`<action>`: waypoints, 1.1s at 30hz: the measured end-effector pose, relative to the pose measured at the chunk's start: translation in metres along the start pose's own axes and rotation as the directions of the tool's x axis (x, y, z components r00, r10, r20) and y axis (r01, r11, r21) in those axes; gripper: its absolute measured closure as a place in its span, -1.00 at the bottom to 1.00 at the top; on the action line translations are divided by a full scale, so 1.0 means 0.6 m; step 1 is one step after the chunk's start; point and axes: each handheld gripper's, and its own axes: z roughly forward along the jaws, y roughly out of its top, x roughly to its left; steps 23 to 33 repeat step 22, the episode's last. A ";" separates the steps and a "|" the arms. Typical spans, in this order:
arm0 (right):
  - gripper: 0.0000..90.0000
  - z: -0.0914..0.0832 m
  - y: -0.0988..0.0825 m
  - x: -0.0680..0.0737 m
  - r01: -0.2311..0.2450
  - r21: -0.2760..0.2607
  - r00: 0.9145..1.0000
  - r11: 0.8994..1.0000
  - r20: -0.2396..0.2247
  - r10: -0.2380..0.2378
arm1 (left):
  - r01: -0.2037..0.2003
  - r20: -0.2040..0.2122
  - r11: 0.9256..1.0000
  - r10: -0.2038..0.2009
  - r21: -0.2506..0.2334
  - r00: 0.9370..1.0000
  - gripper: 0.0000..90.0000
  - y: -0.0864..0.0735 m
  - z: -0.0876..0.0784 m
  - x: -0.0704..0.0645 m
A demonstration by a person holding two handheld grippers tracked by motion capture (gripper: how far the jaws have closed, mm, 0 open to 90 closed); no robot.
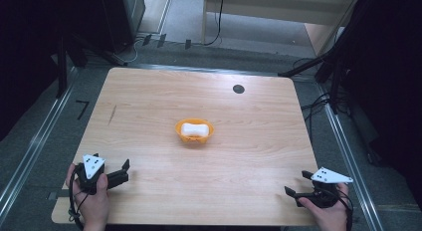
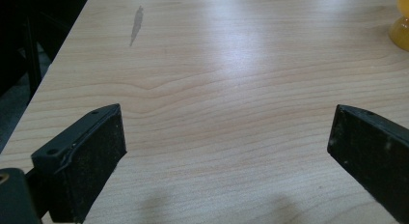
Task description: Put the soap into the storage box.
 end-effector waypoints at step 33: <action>-1.00 -0.033 -0.056 -0.028 -0.170 -0.263 0.980 0.950 0.053 0.190 | -0.001 0.016 1.000 0.001 0.028 1.000 -1.00 0.002 0.004 0.000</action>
